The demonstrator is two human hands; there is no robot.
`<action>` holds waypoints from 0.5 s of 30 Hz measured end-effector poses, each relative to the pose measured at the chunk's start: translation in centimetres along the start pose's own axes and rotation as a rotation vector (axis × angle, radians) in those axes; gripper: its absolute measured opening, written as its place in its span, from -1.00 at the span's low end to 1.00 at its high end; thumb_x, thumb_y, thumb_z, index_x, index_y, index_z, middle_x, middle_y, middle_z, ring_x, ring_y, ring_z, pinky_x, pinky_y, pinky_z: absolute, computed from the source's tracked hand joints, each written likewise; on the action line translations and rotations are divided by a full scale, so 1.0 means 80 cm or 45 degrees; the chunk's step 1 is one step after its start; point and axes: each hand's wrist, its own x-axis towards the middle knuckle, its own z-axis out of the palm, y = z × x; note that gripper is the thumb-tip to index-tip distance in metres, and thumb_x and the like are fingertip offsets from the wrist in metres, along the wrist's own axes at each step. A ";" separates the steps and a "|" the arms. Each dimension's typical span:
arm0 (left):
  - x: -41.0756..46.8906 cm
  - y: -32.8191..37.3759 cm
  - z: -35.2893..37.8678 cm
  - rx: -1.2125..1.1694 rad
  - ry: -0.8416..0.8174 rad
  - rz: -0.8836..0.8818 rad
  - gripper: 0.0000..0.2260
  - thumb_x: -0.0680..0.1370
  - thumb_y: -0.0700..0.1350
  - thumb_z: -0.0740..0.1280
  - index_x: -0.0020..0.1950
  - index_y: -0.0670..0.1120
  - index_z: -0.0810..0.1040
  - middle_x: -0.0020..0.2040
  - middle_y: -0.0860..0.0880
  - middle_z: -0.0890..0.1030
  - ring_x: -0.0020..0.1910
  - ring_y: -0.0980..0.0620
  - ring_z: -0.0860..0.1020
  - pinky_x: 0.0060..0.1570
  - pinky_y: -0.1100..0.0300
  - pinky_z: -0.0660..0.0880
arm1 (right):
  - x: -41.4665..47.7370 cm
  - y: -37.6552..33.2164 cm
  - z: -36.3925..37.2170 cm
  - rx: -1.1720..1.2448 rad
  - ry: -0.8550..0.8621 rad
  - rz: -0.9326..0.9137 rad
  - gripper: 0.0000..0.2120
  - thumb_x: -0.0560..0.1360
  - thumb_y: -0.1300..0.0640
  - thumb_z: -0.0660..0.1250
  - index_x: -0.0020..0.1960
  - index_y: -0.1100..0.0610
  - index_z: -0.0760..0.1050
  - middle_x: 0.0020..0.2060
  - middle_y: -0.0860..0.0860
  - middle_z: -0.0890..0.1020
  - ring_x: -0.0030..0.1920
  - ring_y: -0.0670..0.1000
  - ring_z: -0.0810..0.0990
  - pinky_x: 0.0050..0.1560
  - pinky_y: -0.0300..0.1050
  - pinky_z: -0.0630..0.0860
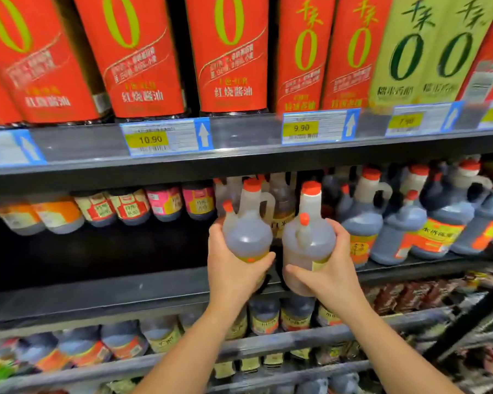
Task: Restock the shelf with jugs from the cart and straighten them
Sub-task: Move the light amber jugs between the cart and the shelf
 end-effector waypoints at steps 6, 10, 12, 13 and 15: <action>0.006 -0.021 0.014 0.027 0.107 -0.088 -0.23 0.16 0.05 0.66 0.19 0.16 0.25 0.12 0.14 0.48 0.10 0.22 0.52 -0.10 0.44 0.49 | 0.029 0.024 0.016 0.048 -0.081 0.041 -0.12 0.16 -0.02 0.63 0.22 -0.36 0.12 0.08 -0.46 0.40 0.13 -0.45 0.42 -0.07 -0.60 0.38; 0.012 -0.027 0.020 -0.027 0.155 -0.099 -0.18 0.19 0.02 0.66 0.28 0.16 0.25 0.19 0.14 0.48 0.17 0.25 0.50 0.07 0.31 0.53 | 0.042 0.036 0.023 0.074 -0.100 0.036 -0.18 0.13 -0.11 0.61 0.19 -0.19 0.16 0.10 -0.28 0.44 0.14 -0.38 0.45 -0.05 -0.55 0.42; 0.013 -0.028 0.023 -0.037 0.176 -0.104 -0.15 0.19 0.02 0.67 0.30 0.23 0.22 0.21 0.15 0.46 0.19 0.26 0.49 0.09 0.32 0.52 | 0.047 0.039 0.026 0.088 -0.122 0.014 -0.16 0.14 -0.09 0.62 0.21 -0.27 0.14 0.14 -0.32 0.41 0.18 -0.40 0.42 0.00 -0.56 0.40; 0.013 -0.030 0.025 -0.040 0.189 -0.101 -0.14 0.19 0.02 0.67 0.31 0.23 0.21 0.21 0.16 0.46 0.19 0.26 0.49 0.10 0.32 0.52 | 0.049 0.040 0.027 0.090 -0.130 -0.009 -0.14 0.15 -0.06 0.62 0.22 -0.32 0.12 0.15 -0.40 0.39 0.19 -0.42 0.40 0.01 -0.58 0.38; 0.012 -0.034 0.026 -0.034 0.207 -0.088 -0.13 0.19 0.01 0.67 0.33 0.17 0.22 0.22 0.16 0.45 0.21 0.25 0.49 0.12 0.29 0.53 | 0.053 0.042 0.028 0.091 -0.150 -0.054 -0.06 0.19 0.01 0.63 0.28 -0.38 0.06 0.14 -0.54 0.34 0.22 -0.45 0.36 0.05 -0.59 0.35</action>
